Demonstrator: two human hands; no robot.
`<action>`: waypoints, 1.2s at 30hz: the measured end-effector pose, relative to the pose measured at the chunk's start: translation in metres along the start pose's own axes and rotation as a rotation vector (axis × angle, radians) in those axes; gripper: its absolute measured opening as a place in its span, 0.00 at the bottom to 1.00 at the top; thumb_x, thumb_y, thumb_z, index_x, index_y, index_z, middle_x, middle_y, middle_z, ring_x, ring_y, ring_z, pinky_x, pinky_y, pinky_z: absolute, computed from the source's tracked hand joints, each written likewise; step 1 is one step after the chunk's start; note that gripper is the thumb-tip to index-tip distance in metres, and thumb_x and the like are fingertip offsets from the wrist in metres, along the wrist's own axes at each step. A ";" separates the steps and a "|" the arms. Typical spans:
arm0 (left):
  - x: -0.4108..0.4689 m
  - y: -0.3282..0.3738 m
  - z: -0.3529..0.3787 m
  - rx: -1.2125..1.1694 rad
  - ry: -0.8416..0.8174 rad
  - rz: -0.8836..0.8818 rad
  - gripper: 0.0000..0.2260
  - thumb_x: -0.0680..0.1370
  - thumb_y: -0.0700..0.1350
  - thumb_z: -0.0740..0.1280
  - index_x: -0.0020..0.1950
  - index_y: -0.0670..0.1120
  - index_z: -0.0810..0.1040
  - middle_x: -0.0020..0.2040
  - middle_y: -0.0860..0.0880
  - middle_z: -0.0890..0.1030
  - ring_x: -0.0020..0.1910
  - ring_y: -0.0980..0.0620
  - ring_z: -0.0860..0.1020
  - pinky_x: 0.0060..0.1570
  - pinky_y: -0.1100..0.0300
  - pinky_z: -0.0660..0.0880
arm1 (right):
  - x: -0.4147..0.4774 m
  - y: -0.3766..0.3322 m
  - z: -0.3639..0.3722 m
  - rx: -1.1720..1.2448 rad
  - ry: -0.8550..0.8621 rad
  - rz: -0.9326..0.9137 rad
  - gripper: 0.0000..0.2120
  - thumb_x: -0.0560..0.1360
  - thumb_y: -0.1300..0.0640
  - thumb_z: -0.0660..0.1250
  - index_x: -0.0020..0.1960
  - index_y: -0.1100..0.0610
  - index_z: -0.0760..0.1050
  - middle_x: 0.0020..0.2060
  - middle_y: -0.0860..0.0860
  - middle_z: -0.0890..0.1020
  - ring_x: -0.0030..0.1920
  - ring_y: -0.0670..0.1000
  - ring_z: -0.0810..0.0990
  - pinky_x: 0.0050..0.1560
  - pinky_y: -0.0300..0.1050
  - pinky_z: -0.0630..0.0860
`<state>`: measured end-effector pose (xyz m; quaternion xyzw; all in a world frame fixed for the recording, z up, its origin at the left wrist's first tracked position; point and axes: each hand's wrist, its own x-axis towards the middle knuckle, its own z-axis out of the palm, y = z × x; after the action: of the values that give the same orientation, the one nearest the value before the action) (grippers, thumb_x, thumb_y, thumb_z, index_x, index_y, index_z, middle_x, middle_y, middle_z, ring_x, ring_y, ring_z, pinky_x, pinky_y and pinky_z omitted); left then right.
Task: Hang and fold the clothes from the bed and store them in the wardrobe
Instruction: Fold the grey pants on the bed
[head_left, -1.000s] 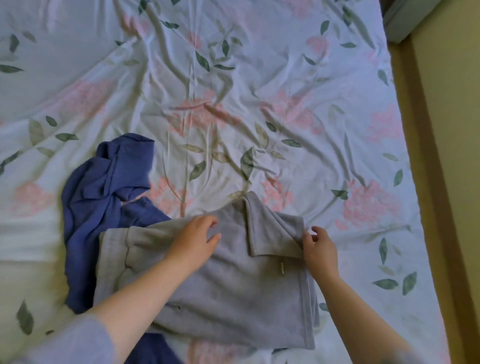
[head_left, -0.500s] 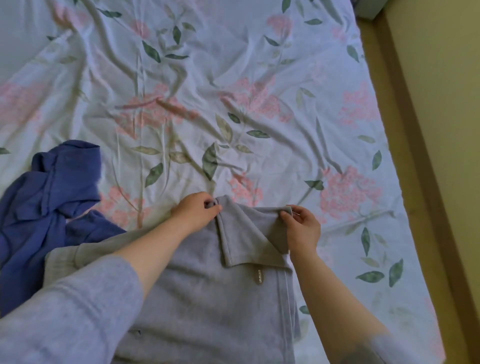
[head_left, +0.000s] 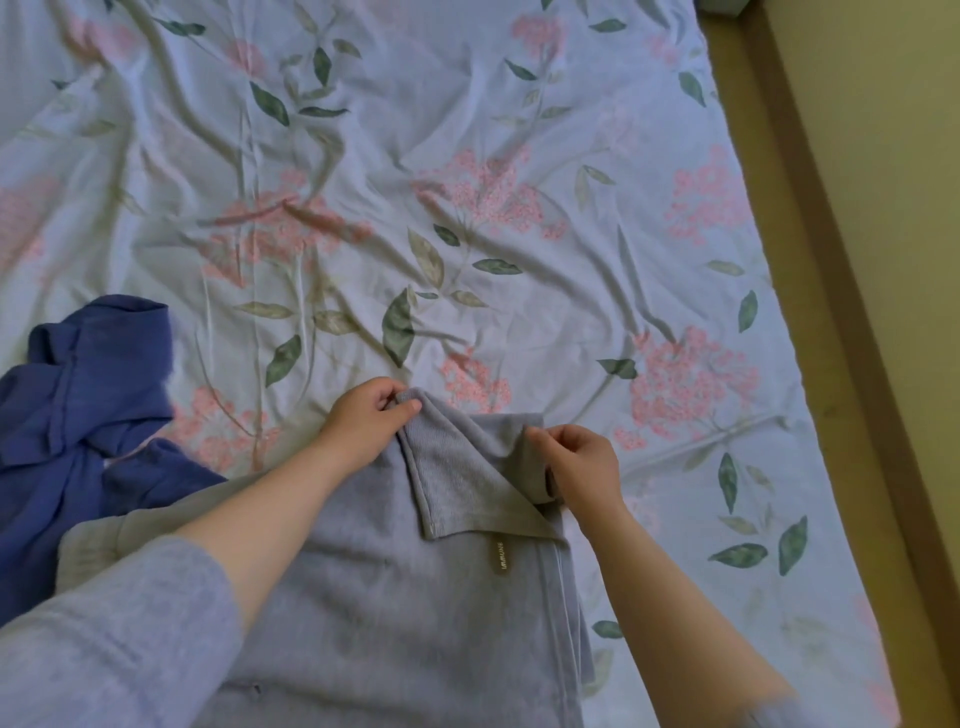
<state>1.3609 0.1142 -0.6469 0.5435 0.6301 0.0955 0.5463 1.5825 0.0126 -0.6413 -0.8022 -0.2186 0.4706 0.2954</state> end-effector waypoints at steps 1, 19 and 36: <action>0.000 0.000 0.000 -0.011 0.002 -0.006 0.03 0.78 0.45 0.68 0.46 0.48 0.79 0.46 0.43 0.82 0.45 0.50 0.78 0.46 0.59 0.73 | 0.003 -0.004 0.001 0.017 0.002 -0.003 0.14 0.76 0.53 0.69 0.40 0.65 0.77 0.25 0.48 0.72 0.28 0.47 0.70 0.29 0.39 0.69; -0.003 -0.010 -0.008 -0.068 0.003 -0.003 0.13 0.73 0.36 0.73 0.57 0.43 0.81 0.50 0.50 0.82 0.46 0.60 0.78 0.42 0.77 0.70 | -0.028 -0.011 0.002 -0.042 0.117 -0.323 0.09 0.72 0.58 0.71 0.49 0.46 0.76 0.40 0.43 0.79 0.40 0.42 0.77 0.41 0.38 0.74; 0.013 -0.007 0.004 0.100 0.112 -0.116 0.13 0.71 0.55 0.74 0.36 0.47 0.80 0.34 0.50 0.79 0.36 0.51 0.77 0.36 0.60 0.69 | -0.010 0.023 0.003 -0.136 0.105 -0.102 0.16 0.81 0.53 0.60 0.38 0.60 0.71 0.30 0.49 0.72 0.33 0.47 0.70 0.34 0.44 0.66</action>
<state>1.3628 0.1199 -0.6608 0.5264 0.6941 0.0626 0.4870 1.5769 -0.0093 -0.6516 -0.8317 -0.2748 0.3963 0.2750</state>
